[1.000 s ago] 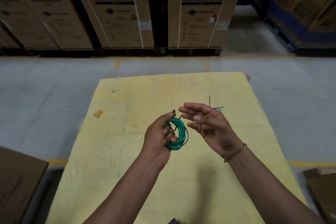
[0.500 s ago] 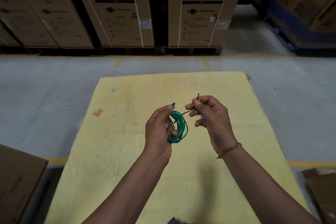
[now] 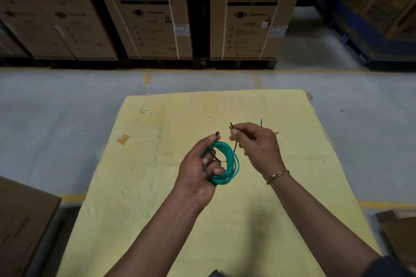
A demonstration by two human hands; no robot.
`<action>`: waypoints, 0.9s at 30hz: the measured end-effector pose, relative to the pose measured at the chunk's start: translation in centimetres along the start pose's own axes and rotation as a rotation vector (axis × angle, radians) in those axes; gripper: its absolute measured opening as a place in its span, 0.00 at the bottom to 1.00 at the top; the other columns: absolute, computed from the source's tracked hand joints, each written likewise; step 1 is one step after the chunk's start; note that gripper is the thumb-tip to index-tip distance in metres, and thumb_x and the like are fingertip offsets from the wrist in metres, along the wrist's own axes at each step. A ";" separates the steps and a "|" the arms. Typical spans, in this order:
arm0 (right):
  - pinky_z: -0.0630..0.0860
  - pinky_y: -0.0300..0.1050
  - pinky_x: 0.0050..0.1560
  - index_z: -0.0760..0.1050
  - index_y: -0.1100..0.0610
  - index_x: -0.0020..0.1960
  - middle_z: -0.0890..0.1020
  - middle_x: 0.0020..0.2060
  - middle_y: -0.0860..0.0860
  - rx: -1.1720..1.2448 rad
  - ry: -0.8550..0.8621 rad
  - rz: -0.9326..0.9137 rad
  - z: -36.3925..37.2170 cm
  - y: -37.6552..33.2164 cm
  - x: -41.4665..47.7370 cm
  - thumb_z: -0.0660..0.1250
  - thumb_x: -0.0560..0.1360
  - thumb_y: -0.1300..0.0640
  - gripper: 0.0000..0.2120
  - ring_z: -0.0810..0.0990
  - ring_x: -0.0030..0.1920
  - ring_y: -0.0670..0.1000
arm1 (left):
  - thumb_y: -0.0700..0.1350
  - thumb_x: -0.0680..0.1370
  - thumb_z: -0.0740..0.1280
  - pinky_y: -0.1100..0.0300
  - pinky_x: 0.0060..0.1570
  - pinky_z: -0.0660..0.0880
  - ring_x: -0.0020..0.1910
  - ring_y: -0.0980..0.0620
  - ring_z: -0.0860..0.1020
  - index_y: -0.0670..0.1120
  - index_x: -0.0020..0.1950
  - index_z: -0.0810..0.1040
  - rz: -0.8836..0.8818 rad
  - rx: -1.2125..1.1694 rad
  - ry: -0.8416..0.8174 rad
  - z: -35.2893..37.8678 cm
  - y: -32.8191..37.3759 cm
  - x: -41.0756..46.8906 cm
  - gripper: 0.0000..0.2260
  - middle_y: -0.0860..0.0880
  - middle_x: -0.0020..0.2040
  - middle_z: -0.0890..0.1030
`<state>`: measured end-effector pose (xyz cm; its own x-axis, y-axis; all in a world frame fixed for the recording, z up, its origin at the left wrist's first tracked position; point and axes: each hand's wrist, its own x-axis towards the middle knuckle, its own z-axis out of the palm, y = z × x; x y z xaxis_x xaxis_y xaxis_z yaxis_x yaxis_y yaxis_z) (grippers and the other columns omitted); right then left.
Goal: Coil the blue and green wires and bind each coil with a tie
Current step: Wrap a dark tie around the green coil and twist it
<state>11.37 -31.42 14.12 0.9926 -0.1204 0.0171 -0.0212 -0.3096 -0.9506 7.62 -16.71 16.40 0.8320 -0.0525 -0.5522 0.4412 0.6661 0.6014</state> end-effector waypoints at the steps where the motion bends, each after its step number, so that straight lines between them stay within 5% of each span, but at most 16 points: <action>1: 0.77 0.39 0.37 0.85 0.50 0.50 0.87 0.38 0.46 0.086 -0.028 0.034 -0.1 -0.3 -0.4 0.71 0.78 0.57 0.05 0.80 0.37 0.39 | 0.44 0.77 0.71 0.64 0.24 0.62 0.20 0.57 0.56 0.45 0.48 0.84 0.034 0.018 0.027 0.0 -0.1 0.1 0.03 0.52 0.26 0.61; 7: 0.74 0.33 0.40 0.83 0.50 0.51 0.86 0.38 0.48 0.130 -0.018 -0.061 -0.3 -1.7 -2.1 0.74 0.75 0.58 0.06 0.82 0.40 0.44 | 0.43 0.79 0.70 0.60 0.27 0.66 0.24 0.54 0.59 0.46 0.49 0.84 0.323 0.212 0.201 0.0 -1.0 0.5 0.04 0.53 0.26 0.63; 11: 0.74 0.36 0.42 0.84 0.52 0.43 0.86 0.37 0.46 0.055 -0.038 -0.113 0.2 -2.8 -2.9 0.74 0.75 0.58 0.03 0.81 0.41 0.50 | 0.44 0.78 0.71 0.58 0.32 0.69 0.28 0.55 0.68 0.49 0.44 0.84 0.486 0.326 0.243 0.4 -1.4 0.2 0.04 0.54 0.31 0.76; 17: 0.64 0.43 0.37 0.81 0.52 0.37 0.78 0.33 0.46 0.473 -0.247 0.422 0.3 -4.6 -2.9 0.71 0.73 0.58 0.07 0.70 0.36 0.46 | 0.42 0.79 0.71 0.53 0.41 0.72 0.38 0.58 0.78 0.50 0.45 0.85 0.722 0.439 0.197 0.7 -1.6 -0.4 0.05 0.55 0.41 0.85; 27: 0.61 0.44 0.36 0.80 0.52 0.35 0.76 0.33 0.47 0.673 -0.199 0.581 0.3 -6.1 -3.4 0.69 0.70 0.58 0.06 0.70 0.35 0.46 | 0.43 0.79 0.72 0.48 0.41 0.74 0.38 0.56 0.78 0.54 0.43 0.84 0.746 0.417 0.210 1.1 -1.3 -0.6 0.07 0.57 0.42 0.85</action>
<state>8.13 -28.81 19.80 0.8512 0.0989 -0.5155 -0.5121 0.3721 -0.7741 6.87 -18.39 16.59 0.8915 0.4530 -0.0014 -0.0717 0.1441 0.9870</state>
